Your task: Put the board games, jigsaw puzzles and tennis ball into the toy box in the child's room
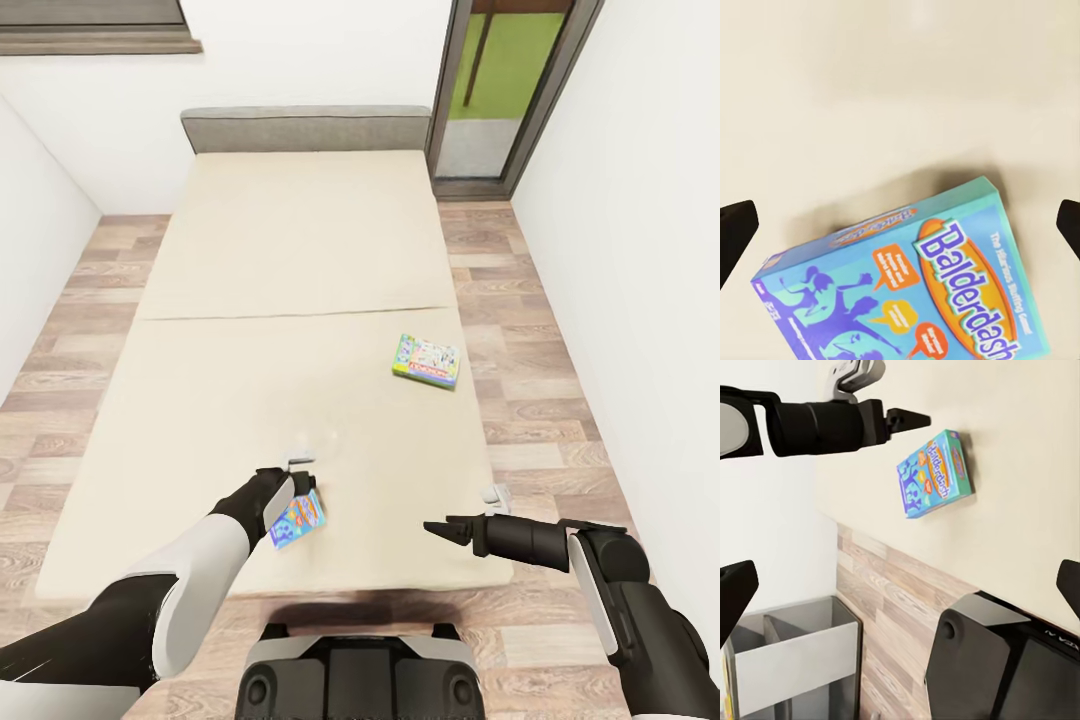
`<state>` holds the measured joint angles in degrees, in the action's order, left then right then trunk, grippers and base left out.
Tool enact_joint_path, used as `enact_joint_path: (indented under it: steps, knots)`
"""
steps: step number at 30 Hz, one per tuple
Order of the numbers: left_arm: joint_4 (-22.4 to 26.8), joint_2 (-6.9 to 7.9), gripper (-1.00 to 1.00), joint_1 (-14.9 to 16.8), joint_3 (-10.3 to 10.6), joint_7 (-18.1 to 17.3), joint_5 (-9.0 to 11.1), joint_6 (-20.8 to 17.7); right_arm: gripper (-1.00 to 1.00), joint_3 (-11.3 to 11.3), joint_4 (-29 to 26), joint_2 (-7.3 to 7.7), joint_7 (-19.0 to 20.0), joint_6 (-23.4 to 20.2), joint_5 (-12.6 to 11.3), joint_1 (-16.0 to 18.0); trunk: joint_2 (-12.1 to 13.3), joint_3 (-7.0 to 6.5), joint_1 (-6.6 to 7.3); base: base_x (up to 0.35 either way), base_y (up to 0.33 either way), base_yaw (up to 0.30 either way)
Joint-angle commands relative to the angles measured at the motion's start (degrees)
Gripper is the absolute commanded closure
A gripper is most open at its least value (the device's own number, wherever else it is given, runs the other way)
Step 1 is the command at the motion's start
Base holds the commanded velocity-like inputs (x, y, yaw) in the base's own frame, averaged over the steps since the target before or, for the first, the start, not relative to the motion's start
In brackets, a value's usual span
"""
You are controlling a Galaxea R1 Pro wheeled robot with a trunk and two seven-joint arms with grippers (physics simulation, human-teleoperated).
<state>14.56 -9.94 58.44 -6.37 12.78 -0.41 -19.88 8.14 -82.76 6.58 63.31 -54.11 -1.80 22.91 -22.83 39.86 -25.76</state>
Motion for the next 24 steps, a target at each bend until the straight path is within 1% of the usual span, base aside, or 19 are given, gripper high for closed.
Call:
enact_joint_path:
  steps: [1, 6, 24]
  knots:
    - [0.11, -0.06, -1.0, 0.01, -0.4, 0.14, -0.03, 0.04, -1.0, 0.03, 0.01, 0.01, 0.07, -0.47, -0.16, 0.03, -0.09, 0.16, -0.03, 0.0, 0.0, 0.0]
    - [0.12, -0.06, -1.0, 0.01, -0.4, 0.14, -0.02, 0.69, -1.0, 0.03, 0.03, 0.01, 0.06, -0.45, -0.14, 0.03, -0.09, 0.63, -0.03, 0.0, 0.0, 0.0]
    - [0.16, -0.06, -1.0, 0.01, -0.39, 0.05, 0.06, 0.9, -1.0, 0.03, 0.05, 0.01, 0.06, -0.38, -0.13, 0.03, -0.09, 2.3, -0.03, 0.0, 0.0, 0.0]
